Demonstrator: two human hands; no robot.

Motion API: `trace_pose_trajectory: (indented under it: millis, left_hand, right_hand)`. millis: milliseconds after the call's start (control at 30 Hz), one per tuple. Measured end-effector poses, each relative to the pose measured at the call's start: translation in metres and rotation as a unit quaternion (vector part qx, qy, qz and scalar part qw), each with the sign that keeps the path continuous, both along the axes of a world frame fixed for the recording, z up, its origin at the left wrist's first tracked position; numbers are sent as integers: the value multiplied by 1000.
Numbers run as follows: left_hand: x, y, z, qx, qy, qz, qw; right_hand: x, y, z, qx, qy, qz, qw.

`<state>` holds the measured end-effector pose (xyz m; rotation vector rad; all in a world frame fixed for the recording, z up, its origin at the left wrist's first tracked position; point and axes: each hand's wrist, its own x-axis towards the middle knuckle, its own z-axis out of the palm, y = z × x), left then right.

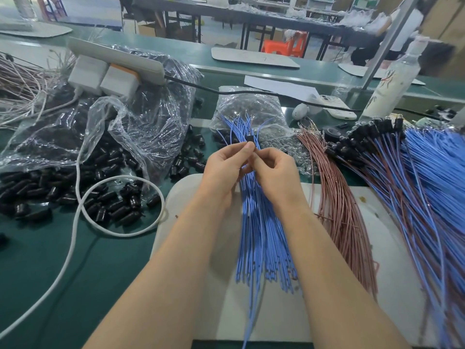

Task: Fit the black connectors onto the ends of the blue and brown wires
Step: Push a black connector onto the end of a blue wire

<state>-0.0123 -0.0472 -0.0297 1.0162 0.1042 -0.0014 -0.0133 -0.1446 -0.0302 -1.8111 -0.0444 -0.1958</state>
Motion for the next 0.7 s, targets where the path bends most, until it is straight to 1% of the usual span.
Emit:
trace_pose_trajectory:
  millis: [100, 300, 467, 700]
  left_hand:
    - [-2, -3, 0, 4, 4, -3, 1000]
    - [-2, -2, 2, 25, -4, 3, 1000]
    - [2, -1, 0, 52, 4, 31, 998]
    - [3, -1, 0, 52, 16, 63, 997]
  right_hand:
    - [1, -1, -1, 11, 2, -4, 1000]
    - [2, -4, 0, -7, 0, 14, 1000]
    - [0, -4, 0, -48, 2, 32, 998]
    - [-4, 0, 1, -91, 10, 53, 994]
